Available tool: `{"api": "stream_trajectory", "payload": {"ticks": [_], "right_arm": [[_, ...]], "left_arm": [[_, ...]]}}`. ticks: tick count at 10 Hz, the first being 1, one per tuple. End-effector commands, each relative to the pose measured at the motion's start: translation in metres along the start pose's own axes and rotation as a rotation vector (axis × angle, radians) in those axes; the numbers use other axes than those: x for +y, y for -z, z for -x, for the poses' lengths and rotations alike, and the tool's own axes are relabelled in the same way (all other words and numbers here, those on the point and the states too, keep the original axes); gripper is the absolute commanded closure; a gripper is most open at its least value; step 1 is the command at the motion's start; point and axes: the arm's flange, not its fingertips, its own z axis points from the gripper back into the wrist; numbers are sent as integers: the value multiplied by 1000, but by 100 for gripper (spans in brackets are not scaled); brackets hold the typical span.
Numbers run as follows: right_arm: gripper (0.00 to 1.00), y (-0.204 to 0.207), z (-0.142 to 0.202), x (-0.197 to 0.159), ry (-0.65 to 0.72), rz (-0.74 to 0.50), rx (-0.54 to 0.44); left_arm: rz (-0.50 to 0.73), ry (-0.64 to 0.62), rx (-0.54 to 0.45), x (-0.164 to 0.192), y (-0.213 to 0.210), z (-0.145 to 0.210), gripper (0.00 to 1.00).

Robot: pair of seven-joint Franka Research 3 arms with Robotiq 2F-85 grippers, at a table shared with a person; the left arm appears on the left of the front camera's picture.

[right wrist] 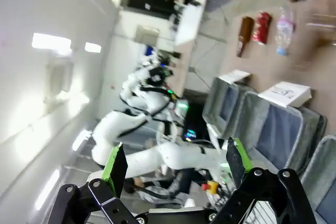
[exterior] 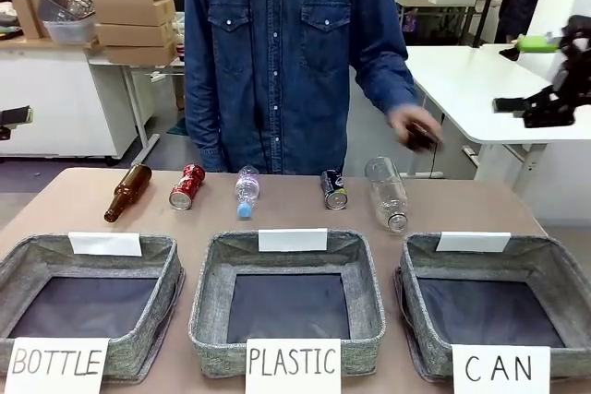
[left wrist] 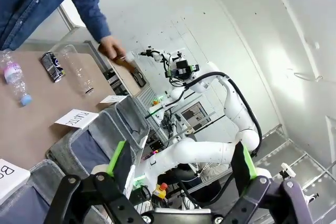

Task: Sort the can waste into the basket.
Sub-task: Pick up the can waste from the table and place it in the right Fabric basket.

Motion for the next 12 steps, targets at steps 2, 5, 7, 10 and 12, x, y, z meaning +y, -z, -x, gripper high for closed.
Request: {"api": "stream_trajectory", "payload": {"ticks": [2,5,7,10,12], "right_arm": [[0,-42,6,-8,-61,-171,98],[0,-82,37,-20,-64,-183,-22],[0,-79,32,-12,-45,-196,1],[0,-79,32,-12,-45,-196,1],[0,-79,32,-12,-45,-196,1]], "left_arm": [[24,27,-11,-1,0,-1,0],[24,27,-11,-1,0,-1,0],[24,27,-11,-1,0,-1,0],[24,27,-11,-1,0,-1,0],[24,27,-11,-1,0,-1,0]]}}
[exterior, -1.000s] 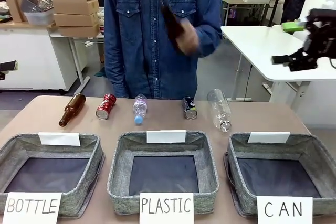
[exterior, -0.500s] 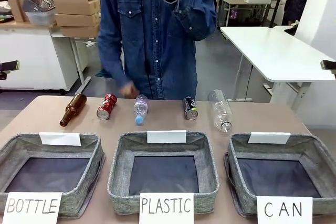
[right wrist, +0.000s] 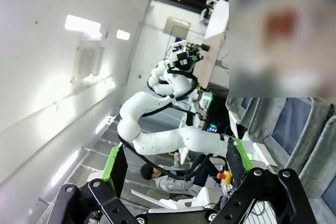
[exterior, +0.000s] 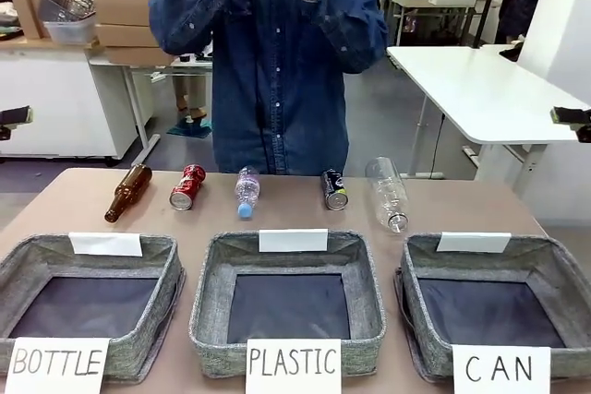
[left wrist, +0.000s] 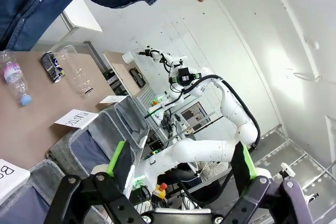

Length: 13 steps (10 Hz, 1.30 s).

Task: Sort the can waste into the basket.
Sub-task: Pick up the can waste from the table and place it in the right Fabric basket.

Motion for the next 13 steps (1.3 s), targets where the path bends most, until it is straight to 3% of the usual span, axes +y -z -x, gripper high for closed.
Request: {"api": "stream_trajectory", "payload": {"ticks": [1,4,6,7,11,12,13], "right_arm": [[0,0,0,0,0,0,0],[0,21,-12,-1,25,90,-13],[0,89,-41,-1,-34,276,9],[0,148,-65,-18,-15,434,80],[0,287,-118,-101,-60,968,164],[0,307,-128,-127,-75,1024,186],[0,304,-126,-140,68,967,213]], "left_arm": [[22,25,-9,-1,1,-2,0],[22,25,-9,-1,1,-2,0],[22,25,-9,-1,1,-2,0],[22,25,-9,-1,1,-2,0],[22,25,-9,-1,1,-2,0],[22,25,-9,-1,1,-2,0],[22,25,-9,-1,1,-2,0]]}}
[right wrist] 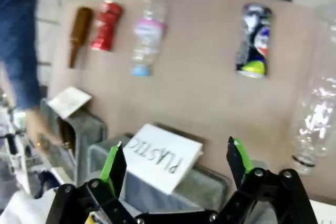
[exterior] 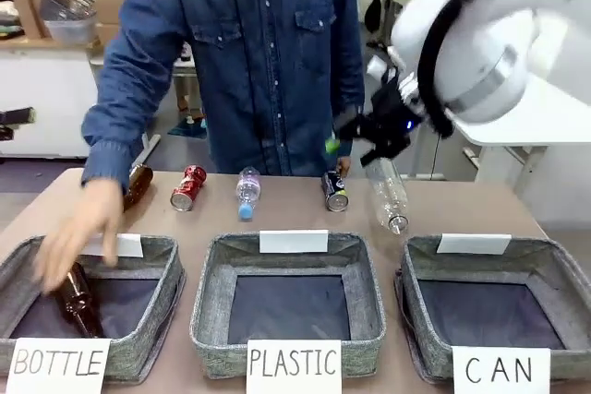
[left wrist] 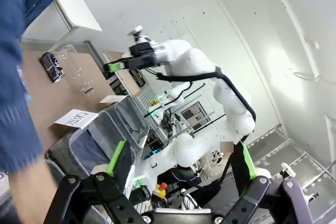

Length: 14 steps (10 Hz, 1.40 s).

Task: Sort the can waste into the basket.
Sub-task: Pick up the can waste from the table and place it in the right Fabric basket.

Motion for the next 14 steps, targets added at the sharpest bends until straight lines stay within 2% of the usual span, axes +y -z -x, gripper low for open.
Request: {"api": "stream_trajectory", "payload": {"ticks": [1,2,3,6,9,14], "right_arm": [[0,-33,11,16,-41,-57,-62],[0,-33,11,16,-41,-57,-62],[0,9,-3,-9,9,2,13],[0,64,-60,11,83,303,19],[0,111,-95,16,91,481,72],[0,187,-117,-10,51,637,152]], "left_arm": [[21,27,-12,-2,0,-1,0],[21,27,-12,-2,0,-1,0],[21,27,-12,-2,0,-1,0],[21,27,-12,-2,0,-1,0],[21,27,-12,-2,0,-1,0],[21,27,-12,-2,0,-1,0]]}}
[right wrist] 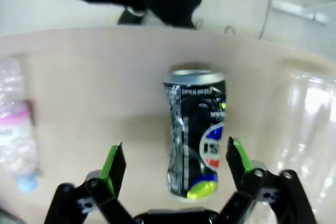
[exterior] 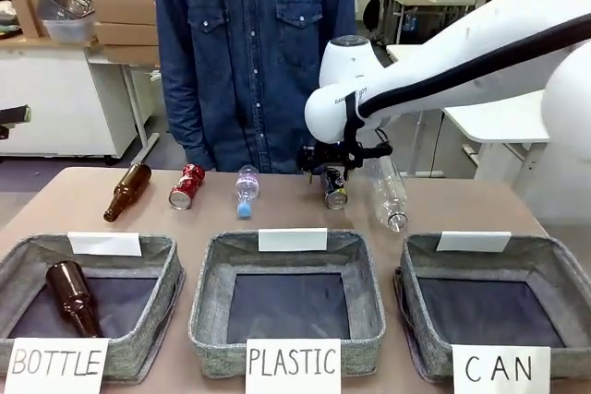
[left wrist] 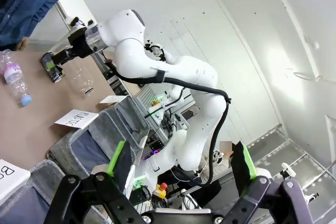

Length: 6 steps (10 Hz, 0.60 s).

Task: Sort the can waste into the basket.
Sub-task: Pick up the can waste from the table and place it in the right Fabric basket.

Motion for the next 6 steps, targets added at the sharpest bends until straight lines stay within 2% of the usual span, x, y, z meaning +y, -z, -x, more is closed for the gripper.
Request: {"api": "stream_trajectory", "payload": {"ticks": [1,5,6], "right_arm": [[0,14,-15,4,24,74,31],[0,22,-10,2,10,56,60],[14,22,-10,0,8,64,49]], "left_arm": [[22,24,-11,-1,1,-1,0],[22,24,-11,-1,1,-1,0],[22,24,-11,-1,1,-1,0]]}}
